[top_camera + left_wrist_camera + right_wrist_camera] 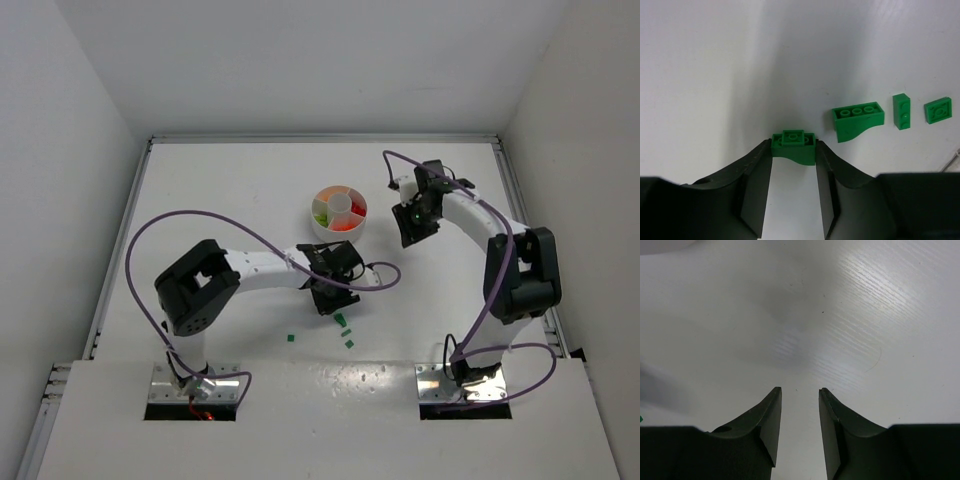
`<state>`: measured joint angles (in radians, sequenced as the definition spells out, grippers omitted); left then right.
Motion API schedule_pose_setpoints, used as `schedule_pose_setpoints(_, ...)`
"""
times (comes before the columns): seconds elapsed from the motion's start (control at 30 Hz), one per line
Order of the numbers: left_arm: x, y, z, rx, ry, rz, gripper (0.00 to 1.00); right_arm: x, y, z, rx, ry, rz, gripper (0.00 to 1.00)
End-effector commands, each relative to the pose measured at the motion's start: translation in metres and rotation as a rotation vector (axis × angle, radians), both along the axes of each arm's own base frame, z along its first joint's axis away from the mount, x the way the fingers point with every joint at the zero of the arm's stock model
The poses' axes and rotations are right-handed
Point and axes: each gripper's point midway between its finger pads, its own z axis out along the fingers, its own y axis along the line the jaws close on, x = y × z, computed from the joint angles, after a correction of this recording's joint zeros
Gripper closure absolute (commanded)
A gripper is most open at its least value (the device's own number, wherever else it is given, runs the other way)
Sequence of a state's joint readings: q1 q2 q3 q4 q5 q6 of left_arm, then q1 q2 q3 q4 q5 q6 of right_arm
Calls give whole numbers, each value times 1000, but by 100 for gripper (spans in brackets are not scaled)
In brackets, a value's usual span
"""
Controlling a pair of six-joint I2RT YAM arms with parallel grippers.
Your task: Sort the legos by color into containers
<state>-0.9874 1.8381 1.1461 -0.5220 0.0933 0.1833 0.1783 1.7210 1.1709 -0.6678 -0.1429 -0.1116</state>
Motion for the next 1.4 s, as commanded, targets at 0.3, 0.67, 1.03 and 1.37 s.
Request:
schedule_pose_setpoints(0.3,92,-30,146,-357,-140,155,58,21,12,13,58,-25,11,63)
schedule_pose_setpoints(0.67,187,-37,216,-466,-315,371,58,31,13,17,58,-28,12,67)
schedule_pose_setpoints(1.03,219,-27,200,-456,-278,455,58,33,14,19,60,-37,12,67)
schedule_pose_setpoints(1.37,227,-23,188,-429,-280,477,52,36,16,14,65,-17,14,67)
